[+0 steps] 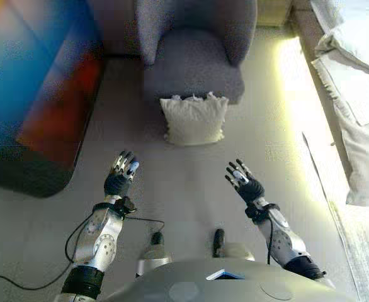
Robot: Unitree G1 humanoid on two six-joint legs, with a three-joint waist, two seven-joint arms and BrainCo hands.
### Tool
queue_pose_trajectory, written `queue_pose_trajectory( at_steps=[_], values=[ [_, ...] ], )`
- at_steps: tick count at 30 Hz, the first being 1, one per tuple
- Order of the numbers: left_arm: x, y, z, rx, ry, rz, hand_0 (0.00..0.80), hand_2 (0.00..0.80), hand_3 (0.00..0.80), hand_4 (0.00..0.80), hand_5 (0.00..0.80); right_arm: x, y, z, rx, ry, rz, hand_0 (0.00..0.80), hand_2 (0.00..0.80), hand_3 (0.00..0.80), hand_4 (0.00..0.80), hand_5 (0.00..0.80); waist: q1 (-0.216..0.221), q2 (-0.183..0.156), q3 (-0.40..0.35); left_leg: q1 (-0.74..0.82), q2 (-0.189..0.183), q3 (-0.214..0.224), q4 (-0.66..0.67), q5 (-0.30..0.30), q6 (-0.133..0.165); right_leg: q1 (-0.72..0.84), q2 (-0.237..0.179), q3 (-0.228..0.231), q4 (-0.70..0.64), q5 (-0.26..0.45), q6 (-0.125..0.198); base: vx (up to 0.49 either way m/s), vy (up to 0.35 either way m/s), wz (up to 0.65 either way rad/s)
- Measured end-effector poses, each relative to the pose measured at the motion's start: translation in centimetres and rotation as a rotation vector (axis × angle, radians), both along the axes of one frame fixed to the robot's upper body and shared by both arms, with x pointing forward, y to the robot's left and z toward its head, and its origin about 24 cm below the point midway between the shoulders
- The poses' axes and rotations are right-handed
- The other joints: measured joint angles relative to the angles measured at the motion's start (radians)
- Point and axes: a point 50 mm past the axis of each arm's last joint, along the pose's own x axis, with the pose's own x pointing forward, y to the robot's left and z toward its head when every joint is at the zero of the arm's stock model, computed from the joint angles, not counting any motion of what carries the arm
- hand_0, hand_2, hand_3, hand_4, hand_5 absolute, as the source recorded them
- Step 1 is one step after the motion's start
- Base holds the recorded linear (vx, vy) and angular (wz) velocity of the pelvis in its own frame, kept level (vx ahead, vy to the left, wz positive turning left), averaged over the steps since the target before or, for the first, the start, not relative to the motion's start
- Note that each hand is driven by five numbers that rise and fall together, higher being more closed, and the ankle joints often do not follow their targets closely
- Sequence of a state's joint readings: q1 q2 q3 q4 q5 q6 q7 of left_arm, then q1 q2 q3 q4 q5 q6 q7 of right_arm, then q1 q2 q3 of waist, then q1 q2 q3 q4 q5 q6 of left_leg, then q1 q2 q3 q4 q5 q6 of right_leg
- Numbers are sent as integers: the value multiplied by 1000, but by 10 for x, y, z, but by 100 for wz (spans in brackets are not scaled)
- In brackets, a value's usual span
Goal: Pick up the cushion and take it to the sofa
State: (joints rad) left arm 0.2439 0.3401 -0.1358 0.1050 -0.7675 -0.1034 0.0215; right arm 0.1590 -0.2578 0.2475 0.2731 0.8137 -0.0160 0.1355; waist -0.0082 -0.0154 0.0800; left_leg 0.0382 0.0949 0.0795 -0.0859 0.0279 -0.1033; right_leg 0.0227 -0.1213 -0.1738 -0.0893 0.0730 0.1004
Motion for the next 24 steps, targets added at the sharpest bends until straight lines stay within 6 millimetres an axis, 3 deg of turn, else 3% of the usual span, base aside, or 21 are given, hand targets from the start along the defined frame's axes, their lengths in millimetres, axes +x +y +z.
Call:
queue_pose_trajectory(
  at_steps=[12,16,24],
  values=[
    [-3,-1,-2,-11,3,-1,0,0,0,0,0,-1,0,-1,0,5,-1,0,0,0,0,0,0,-2,6,6,1,0,-1,0,-1,9,0,-1,-1,-2,1,27,-4,0],
    [-8,-1,-4,-12,14,-8,0,0,0,0,0,-11,-1,-6,-2,31,2,0,0,0,0,0,-2,-7,9,10,1,3,-1,0,0,10,0,1,-1,-2,1,70,-6,-1],
    [-13,1,-6,-6,10,-1,0,0,0,0,0,-18,-1,-9,2,41,16,0,0,0,0,0,-3,-11,13,22,6,41,-1,0,0,10,5,26,-1,-5,5,19,-15,-7]
  ],
)
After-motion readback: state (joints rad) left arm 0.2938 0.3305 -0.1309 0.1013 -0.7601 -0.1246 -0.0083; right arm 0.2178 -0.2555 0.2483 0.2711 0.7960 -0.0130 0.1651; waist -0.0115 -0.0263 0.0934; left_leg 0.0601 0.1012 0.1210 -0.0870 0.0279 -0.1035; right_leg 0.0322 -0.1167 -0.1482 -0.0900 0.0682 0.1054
